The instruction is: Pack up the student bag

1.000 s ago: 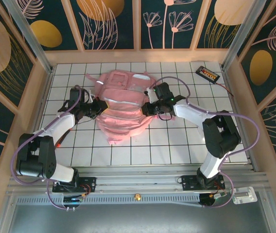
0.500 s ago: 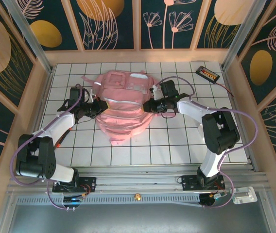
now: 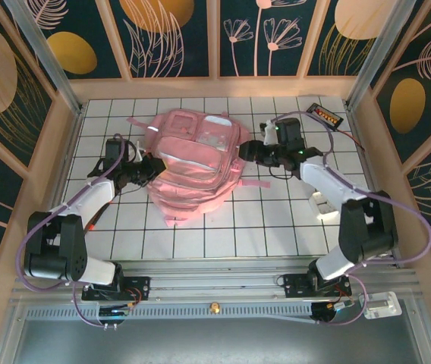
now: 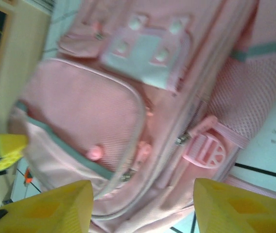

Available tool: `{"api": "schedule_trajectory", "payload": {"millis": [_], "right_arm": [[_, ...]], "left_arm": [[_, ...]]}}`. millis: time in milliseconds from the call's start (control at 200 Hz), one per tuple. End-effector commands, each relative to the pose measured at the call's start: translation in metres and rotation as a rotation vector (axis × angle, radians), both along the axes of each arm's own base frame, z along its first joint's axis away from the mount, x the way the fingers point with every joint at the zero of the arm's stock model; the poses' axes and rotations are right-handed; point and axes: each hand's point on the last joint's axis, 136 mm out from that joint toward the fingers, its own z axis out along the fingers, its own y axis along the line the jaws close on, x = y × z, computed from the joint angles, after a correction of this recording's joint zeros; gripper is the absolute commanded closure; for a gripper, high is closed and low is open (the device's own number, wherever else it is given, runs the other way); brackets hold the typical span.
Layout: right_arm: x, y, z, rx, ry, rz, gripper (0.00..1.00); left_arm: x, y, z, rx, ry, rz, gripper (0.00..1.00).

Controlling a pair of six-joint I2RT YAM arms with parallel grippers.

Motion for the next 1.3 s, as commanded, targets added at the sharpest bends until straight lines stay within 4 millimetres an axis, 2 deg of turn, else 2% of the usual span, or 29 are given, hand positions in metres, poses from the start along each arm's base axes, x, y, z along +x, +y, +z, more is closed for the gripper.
{"api": "schedule_trajectory", "payload": {"millis": [0, 85, 310, 435, 460, 480, 495, 540, 646, 816, 906, 1026, 1116, 1246, 1296], "right_arm": [[-0.012, -0.009, 0.022, 0.008, -0.061, -0.022, 0.41], [-0.023, -0.013, 0.037, 0.025, -0.104, -0.024, 0.37], [-0.056, -0.027, 0.077, 0.052, -0.257, -0.031, 0.31], [-0.07, -0.038, 0.09, 0.029, -0.335, -0.045, 0.25], [-0.072, -0.04, 0.092, 0.023, -0.347, -0.046, 0.25], [-0.074, -0.041, 0.093, 0.019, -0.355, -0.047, 0.24], [-0.075, -0.043, 0.093, 0.015, -0.36, -0.051, 0.21], [-0.077, -0.046, 0.096, 0.005, -0.377, -0.058, 0.18], [-0.078, -0.057, 0.103, -0.026, -0.427, -0.105, 0.01], [-0.074, -0.084, 0.114, -0.088, -0.604, -0.235, 0.01], [-0.073, -0.102, 0.119, -0.128, -0.695, -0.328, 0.01], [-0.064, -0.115, 0.104, -0.284, -0.781, -0.345, 0.01], [-0.049, -0.138, 0.098, -0.356, -0.78, -0.435, 0.01], [-0.023, -0.172, 0.078, -0.384, -0.731, -0.492, 0.01], [-0.01, -0.192, 0.061, -0.384, -0.688, -0.528, 0.01]], "left_arm": [[0.0, -0.01, 0.028, -0.092, -0.09, -0.028, 0.94], [-0.003, -0.011, 0.029, -0.12, -0.091, -0.022, 0.91], [-0.008, -0.009, 0.026, -0.105, -0.096, -0.019, 0.6], [-0.011, -0.005, 0.027, -0.075, -0.108, -0.013, 0.32], [-0.012, -0.004, 0.027, -0.065, -0.112, -0.011, 0.22], [-0.013, -0.003, 0.027, -0.057, -0.115, -0.009, 0.06], [-0.013, -0.002, 0.028, -0.05, -0.12, -0.007, 0.02], [-0.015, 0.001, 0.029, -0.03, -0.129, 0.0, 0.01], [-0.018, 0.009, 0.033, 0.032, -0.159, 0.02, 0.01], [-0.017, 0.032, 0.053, 0.171, -0.264, 0.095, 0.01], [-0.015, 0.053, 0.068, 0.267, -0.352, 0.184, 0.01], [-0.02, 0.096, 0.088, 0.417, -0.493, 0.389, 0.01], [-0.034, 0.13, 0.097, 0.522, -0.571, 0.554, 0.01], [-0.049, 0.166, 0.096, 0.679, -0.638, 0.705, 0.01], [-0.052, 0.179, 0.088, 0.755, -0.614, 0.752, 0.01]]}}
